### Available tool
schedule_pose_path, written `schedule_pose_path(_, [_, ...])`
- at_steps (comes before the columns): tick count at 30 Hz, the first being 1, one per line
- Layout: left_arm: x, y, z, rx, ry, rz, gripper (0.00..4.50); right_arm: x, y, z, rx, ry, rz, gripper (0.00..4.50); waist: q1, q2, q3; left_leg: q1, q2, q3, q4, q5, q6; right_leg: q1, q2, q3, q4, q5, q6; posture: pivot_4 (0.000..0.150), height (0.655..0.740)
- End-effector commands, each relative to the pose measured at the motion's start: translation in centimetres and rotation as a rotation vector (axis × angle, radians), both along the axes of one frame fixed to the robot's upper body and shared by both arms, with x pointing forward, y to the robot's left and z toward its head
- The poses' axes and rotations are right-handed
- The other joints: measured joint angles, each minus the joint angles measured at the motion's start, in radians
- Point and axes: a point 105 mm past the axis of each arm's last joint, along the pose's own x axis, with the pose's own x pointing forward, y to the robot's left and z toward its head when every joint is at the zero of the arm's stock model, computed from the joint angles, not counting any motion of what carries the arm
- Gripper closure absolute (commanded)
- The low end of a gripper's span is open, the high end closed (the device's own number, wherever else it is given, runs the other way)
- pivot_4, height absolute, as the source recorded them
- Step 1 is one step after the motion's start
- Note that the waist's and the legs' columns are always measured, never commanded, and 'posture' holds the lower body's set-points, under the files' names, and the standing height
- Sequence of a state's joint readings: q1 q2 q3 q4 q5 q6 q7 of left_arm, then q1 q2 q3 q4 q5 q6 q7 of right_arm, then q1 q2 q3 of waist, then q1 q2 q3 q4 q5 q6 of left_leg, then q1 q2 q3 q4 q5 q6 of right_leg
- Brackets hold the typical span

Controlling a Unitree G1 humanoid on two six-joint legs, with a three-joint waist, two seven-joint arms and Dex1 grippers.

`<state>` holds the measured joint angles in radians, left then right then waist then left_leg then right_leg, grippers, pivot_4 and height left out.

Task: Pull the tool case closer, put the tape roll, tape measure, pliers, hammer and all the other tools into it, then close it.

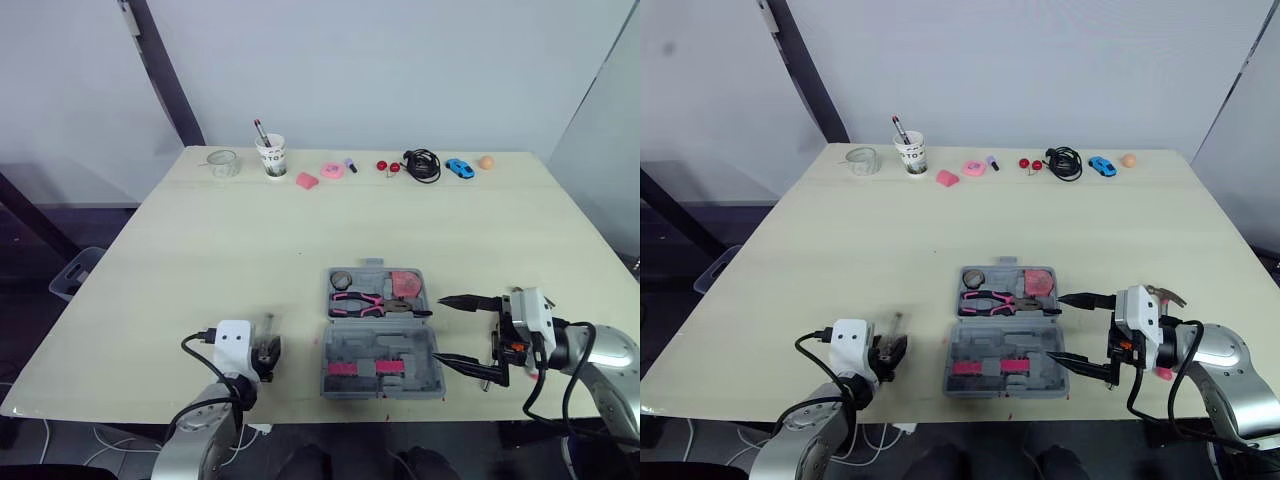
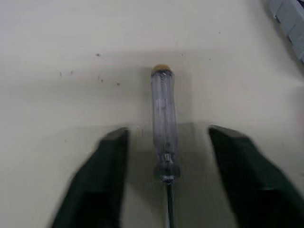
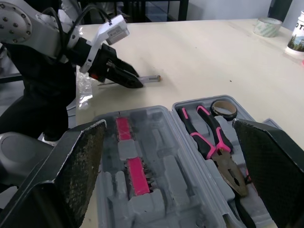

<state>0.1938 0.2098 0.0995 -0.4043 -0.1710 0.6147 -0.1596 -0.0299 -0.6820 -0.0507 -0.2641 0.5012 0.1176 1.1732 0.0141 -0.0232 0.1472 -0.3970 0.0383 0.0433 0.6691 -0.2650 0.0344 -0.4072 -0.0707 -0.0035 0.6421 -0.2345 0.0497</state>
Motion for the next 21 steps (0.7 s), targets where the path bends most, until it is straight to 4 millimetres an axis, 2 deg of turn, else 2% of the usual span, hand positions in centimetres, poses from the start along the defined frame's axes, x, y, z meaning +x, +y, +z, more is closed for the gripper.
schedule_pose_path(1, [-0.1, -0.4, 2.2, 0.017, -0.084, -0.020, 0.08, 0.0, 0.1, 0.6, -0.006, -0.056, 0.010, 0.00, 0.000, 0.000, 0.000, 0.000, 0.000, 0.000, 0.000, 0.000, 0.000, 0.000, 0.000, 0.000, 0.000, 0.000, 0.000, 0.150, 0.7400])
schedule_pose_path(5, [-0.1, 0.0, 3.7, 0.057, -0.129, -0.052, 0.08, 0.0, 0.3, 0.5, -0.002, -0.059, 0.006, 0.00, 0.000, 0.000, 0.000, 0.000, 0.000, 0.000, 0.000, 0.000, 0.000, 0.000, 0.000, 0.000, 0.000, 0.000, 0.000, 0.150, 0.7400])
schedule_pose_path(8, [0.3, 0.6, 4.5, 0.105, -0.127, -0.140, 0.08, 0.1, 0.6, 0.6, 0.005, -0.063, 0.006, 0.00, 0.000, 0.000, 0.000, 0.000, 0.000, 0.000, 0.000, 0.000, 0.000, 0.000, 0.000, 0.000, 0.000, 0.000, 0.000, 0.150, 0.7400])
schedule_pose_path(12, [0.6, 1.9, 5.5, 0.269, -0.100, -0.330, 0.08, 0.3, 0.8, 1.0, 0.010, -0.066, 0.009, 0.00, -0.001, 0.000, 0.001, 0.000, 0.000, 0.001, 0.000, 0.000, 0.000, -0.001, 0.000, 0.000, 0.000, 0.000, 0.000, 0.150, 0.7400])
schedule_pose_path(17, [1.4, 2.4, 7.7, 0.423, -0.095, -0.763, 0.08, 0.7, 1.1, 1.6, 0.010, -0.075, 0.009, 0.00, 0.001, 0.002, 0.002, 0.000, 0.001, 0.002, 0.000, 0.000, 0.000, -0.002, 0.000, 0.000, 0.000, 0.000, 0.000, 0.150, 0.7400])
schedule_pose_path(19, [1.6, 3.0, 7.8, 0.514, -0.064, -0.970, 0.08, 0.7, 1.3, 1.9, 0.011, -0.080, 0.013, 0.00, 0.002, 0.002, 0.002, 0.000, 0.001, 0.003, 0.000, 0.000, 0.000, -0.002, 0.000, 0.000, 0.000, 0.000, 0.000, 0.150, 0.7400])
schedule_pose_path(21, [1.8, 3.9, 7.6, 0.580, -0.018, -1.094, 0.08, 0.8, 1.5, 2.1, 0.011, -0.082, 0.015, 0.00, 0.000, 0.002, 0.002, -0.001, 0.000, 0.005, 0.000, 0.000, 0.000, -0.002, 0.000, 0.000, 0.000, 0.000, 0.000, 0.150, 0.7400])
